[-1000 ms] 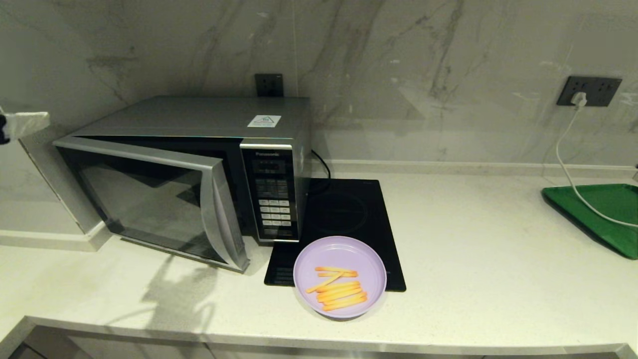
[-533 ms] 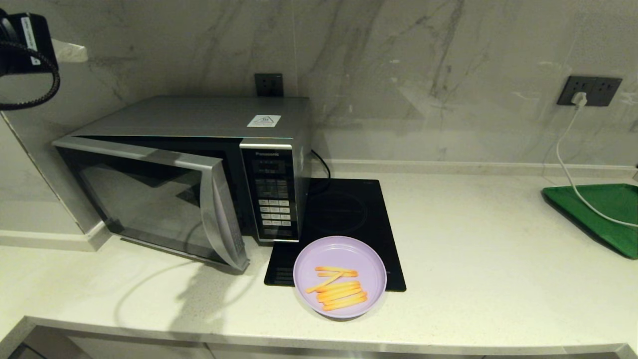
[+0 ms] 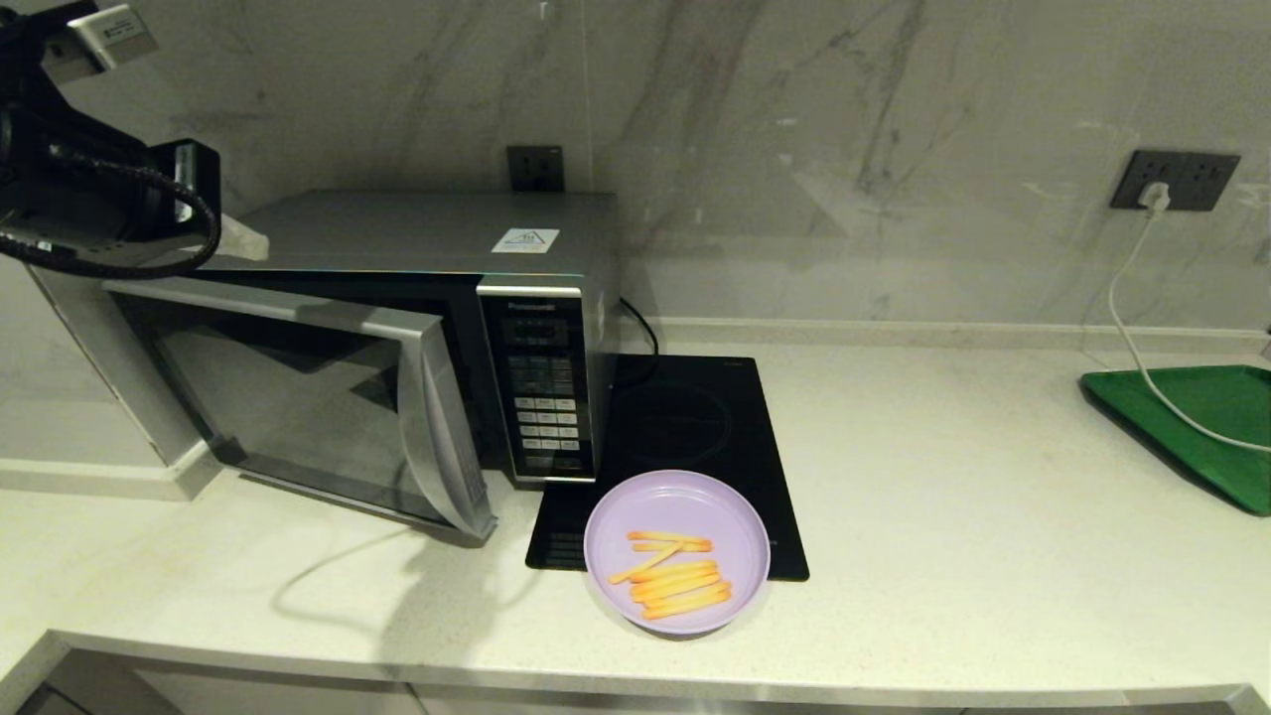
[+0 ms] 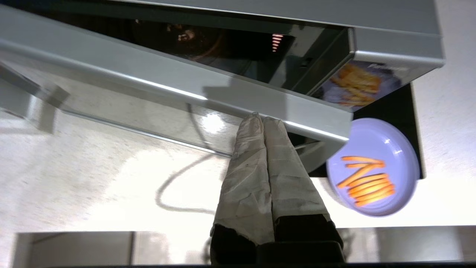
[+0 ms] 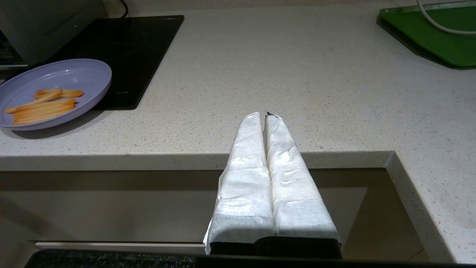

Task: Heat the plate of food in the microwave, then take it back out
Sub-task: Open the microwave oven

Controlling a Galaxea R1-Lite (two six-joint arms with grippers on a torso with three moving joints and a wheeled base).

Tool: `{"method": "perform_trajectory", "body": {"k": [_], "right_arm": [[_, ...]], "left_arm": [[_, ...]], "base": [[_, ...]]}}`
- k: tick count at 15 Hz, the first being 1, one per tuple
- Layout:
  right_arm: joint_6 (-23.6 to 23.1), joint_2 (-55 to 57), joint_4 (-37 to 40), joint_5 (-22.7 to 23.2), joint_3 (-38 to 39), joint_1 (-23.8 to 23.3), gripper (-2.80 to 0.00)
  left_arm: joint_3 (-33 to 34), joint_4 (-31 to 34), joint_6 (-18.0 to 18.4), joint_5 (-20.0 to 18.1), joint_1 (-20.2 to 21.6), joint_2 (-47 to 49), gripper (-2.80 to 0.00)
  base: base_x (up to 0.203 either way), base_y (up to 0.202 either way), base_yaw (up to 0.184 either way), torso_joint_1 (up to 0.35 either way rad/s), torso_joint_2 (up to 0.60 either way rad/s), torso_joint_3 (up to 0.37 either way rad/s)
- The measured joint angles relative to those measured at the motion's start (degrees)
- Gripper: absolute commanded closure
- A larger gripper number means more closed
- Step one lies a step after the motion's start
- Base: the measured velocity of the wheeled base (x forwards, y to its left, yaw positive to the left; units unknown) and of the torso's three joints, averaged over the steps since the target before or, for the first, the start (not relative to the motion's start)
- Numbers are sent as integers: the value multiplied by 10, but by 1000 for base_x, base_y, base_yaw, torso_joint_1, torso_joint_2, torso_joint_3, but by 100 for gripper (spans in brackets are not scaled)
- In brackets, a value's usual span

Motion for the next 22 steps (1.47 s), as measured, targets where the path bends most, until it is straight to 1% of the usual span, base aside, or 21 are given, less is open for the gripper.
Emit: {"method": "perform_trajectory", "body": {"k": [2, 3, 8, 13, 14, 17, 18, 22], "right_arm": [[0, 0, 0, 0, 0, 0, 0], [0, 0, 0, 0, 0, 0, 0], [0, 0, 0, 0, 0, 0, 0], [0, 0, 0, 0, 0, 0, 0], [0, 0, 0, 0, 0, 0, 0], [0, 0, 0, 0, 0, 0, 0], [0, 0, 0, 0, 0, 0, 0], [0, 0, 0, 0, 0, 0, 0]], "left_arm": [[1, -7, -39, 20, -22, -6, 0], [3, -7, -48, 30, -32, -9, 0], [16, -10, -71, 80, -90, 2, 0], [17, -36, -75, 98, -100, 41, 0], [17, -50, -75, 101, -100, 51, 0], [17, -98, -74, 128, -101, 80, 0], [17, -112, -74, 131, -105, 88, 0], [17, -117, -74, 132, -114, 118, 0]], "base": [[0, 0, 0, 0, 0, 0], [0, 0, 0, 0, 0, 0], [0, 0, 0, 0, 0, 0], [0, 0, 0, 0, 0, 0], [0, 0, 0, 0, 0, 0], [0, 0, 0, 0, 0, 0], [0, 0, 0, 0, 0, 0], [0, 0, 0, 0, 0, 0]]}}
